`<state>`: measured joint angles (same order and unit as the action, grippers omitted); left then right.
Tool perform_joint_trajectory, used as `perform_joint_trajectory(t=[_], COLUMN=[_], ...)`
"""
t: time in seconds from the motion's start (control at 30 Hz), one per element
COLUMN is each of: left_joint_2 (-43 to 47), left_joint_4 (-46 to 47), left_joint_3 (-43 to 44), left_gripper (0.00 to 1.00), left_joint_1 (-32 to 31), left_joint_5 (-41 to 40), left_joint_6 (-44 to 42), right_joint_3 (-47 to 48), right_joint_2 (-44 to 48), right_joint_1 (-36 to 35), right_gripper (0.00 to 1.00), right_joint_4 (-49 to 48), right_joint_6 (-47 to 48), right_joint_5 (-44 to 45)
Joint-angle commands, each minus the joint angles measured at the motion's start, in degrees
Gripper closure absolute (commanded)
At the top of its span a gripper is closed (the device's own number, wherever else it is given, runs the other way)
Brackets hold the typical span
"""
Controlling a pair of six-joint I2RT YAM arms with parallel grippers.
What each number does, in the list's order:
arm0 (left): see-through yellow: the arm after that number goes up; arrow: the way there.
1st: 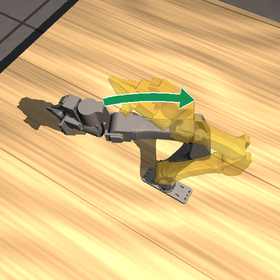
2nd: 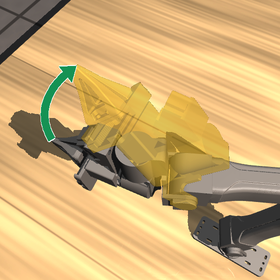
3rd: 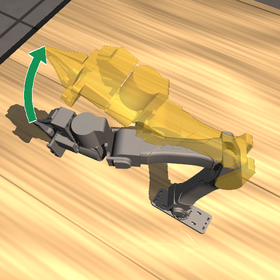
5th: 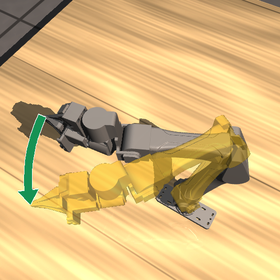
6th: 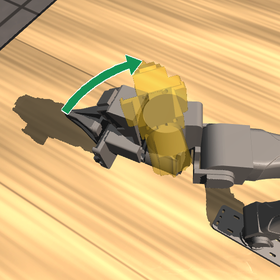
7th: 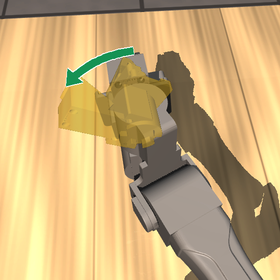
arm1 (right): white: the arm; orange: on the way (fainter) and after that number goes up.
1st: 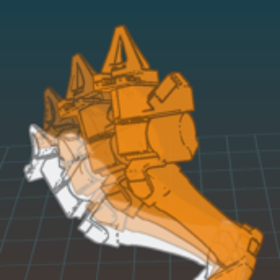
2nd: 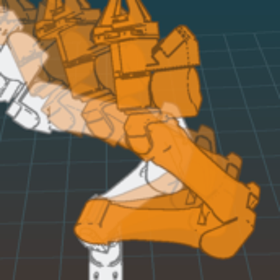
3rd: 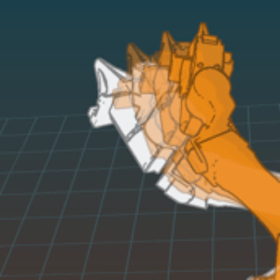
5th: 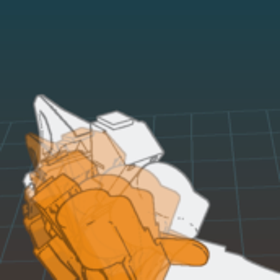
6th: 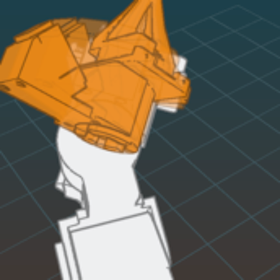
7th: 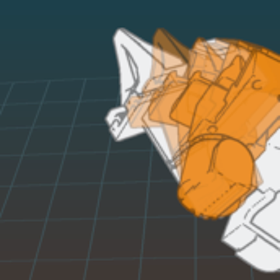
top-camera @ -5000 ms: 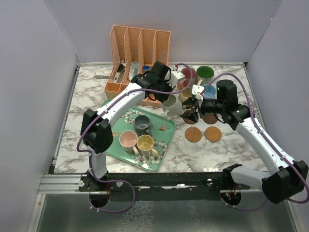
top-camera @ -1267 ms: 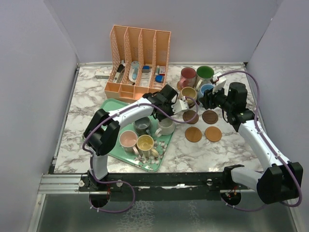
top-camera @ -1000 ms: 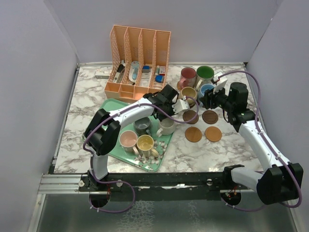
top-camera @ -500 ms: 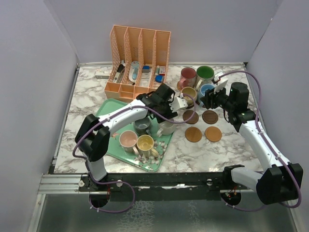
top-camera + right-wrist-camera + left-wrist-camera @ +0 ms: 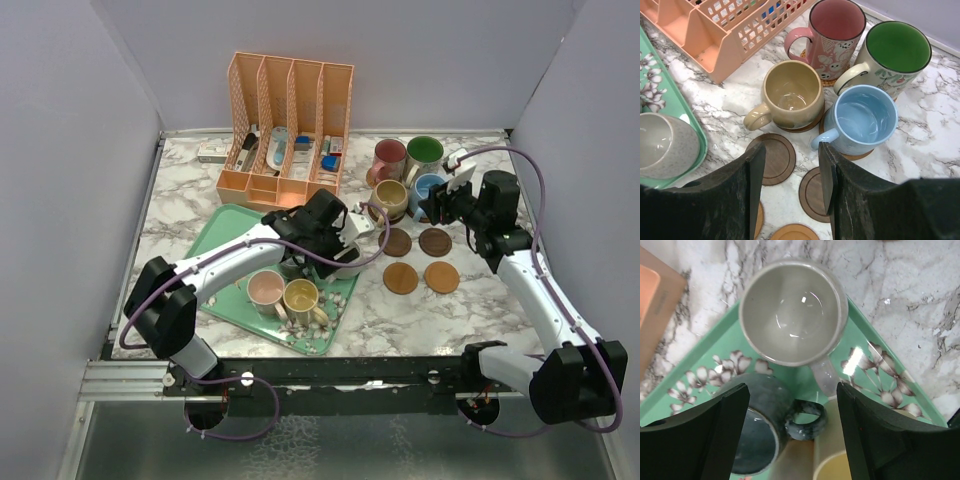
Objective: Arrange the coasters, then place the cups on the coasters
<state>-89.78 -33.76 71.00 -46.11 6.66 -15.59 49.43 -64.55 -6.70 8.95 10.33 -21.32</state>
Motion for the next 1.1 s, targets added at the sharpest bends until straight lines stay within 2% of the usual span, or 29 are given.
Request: perform_joint_trajectory(t=[0.0, 0.3, 0.5, 1.07], left_joint_2=[-0.35, -4.0, -6.75, -10.25], left_joint_4=[-0.54, -0.42, -0.38, -0.78], left_joint_3=[-1.63, -0.66, 0.75, 2.03], left_gripper=[0.26, 0.25, 0.4, 0.73], left_joint_1=[-0.89, -0.85, -0.98, -1.0], left_joint_5=[1.35, 3.71, 5.48, 4.89], left_joint_6=[4.23, 7.61, 8.3, 8.32], right_joint_3=[-1.07, -1.52, -1.68, -1.83], right_joint_2=[1.7, 2.06, 2.15, 2.95], right_joint_1=[1.04, 2.16, 2.52, 3.18], right_gripper=[0.53, 0.53, 0.53, 0.53], right_joint_4=[-1.21, -1.48, -1.47, -1.48], right_joint_6=[0.48, 0.41, 0.42, 0.22], right_joint_5=[-1.43, -2.63, -3.01, -3.93])
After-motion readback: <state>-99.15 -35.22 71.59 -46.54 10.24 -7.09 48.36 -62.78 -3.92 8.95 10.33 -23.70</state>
